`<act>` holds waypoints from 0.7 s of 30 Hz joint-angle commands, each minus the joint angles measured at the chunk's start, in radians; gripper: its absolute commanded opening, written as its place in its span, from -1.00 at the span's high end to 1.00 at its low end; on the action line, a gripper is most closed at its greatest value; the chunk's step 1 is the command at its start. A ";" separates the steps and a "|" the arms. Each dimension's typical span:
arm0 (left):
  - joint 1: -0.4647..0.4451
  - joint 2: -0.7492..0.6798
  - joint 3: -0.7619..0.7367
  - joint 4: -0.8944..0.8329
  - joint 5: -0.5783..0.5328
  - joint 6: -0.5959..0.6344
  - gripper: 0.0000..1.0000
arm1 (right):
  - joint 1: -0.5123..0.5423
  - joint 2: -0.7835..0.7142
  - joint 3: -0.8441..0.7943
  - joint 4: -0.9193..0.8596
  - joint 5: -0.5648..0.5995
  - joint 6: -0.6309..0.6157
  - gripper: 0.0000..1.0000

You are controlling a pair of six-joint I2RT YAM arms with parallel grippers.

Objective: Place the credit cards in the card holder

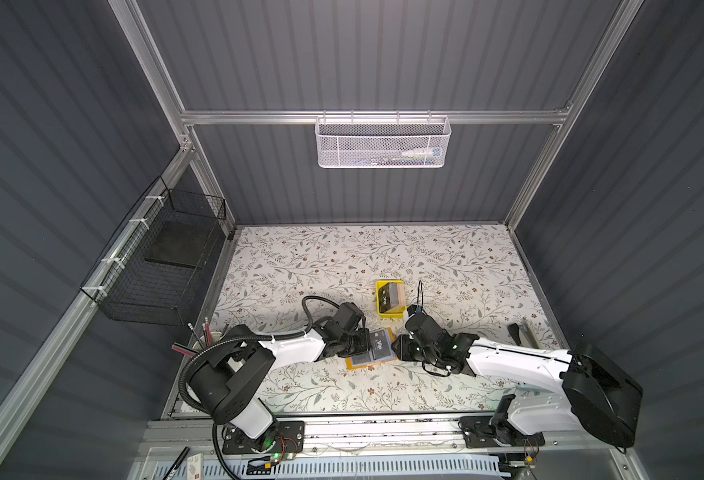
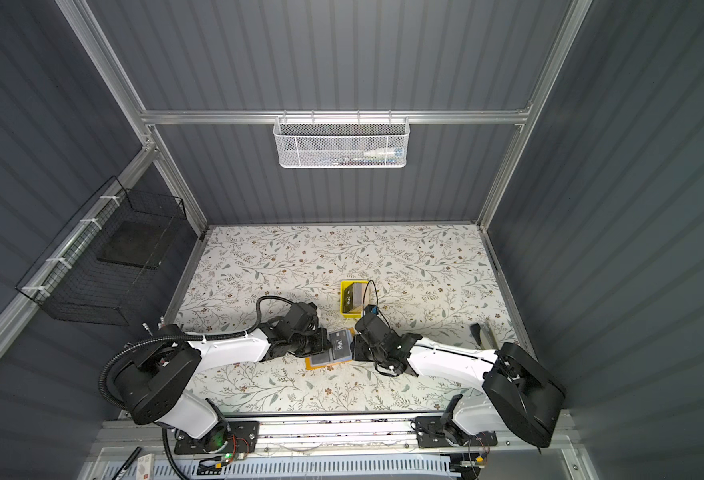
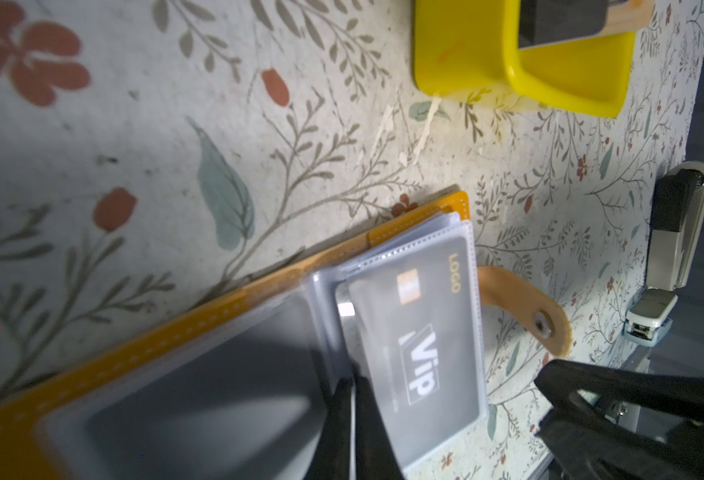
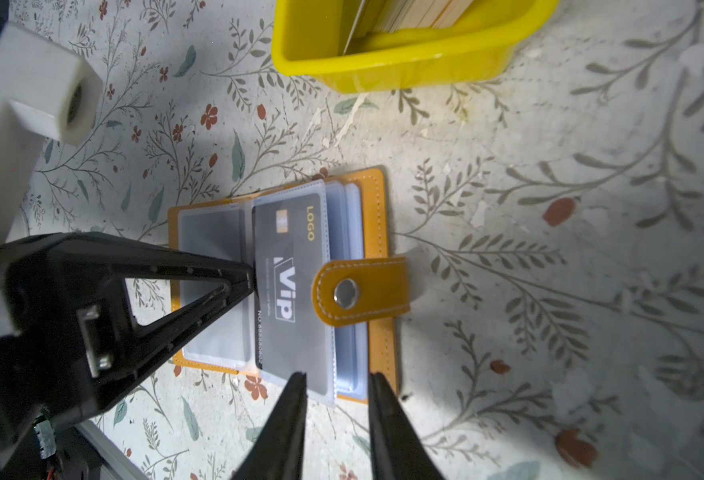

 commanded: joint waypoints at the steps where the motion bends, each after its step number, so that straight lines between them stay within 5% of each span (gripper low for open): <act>1: -0.007 0.012 -0.021 0.011 0.013 -0.017 0.87 | -0.009 0.018 0.029 0.031 -0.048 -0.027 0.33; 10: -0.007 0.009 -0.043 0.034 0.020 -0.028 0.90 | -0.020 0.078 0.015 0.113 -0.126 -0.019 0.31; 21: -0.006 -0.027 -0.044 0.033 0.042 -0.007 0.84 | -0.024 0.077 0.001 0.085 -0.070 0.006 0.32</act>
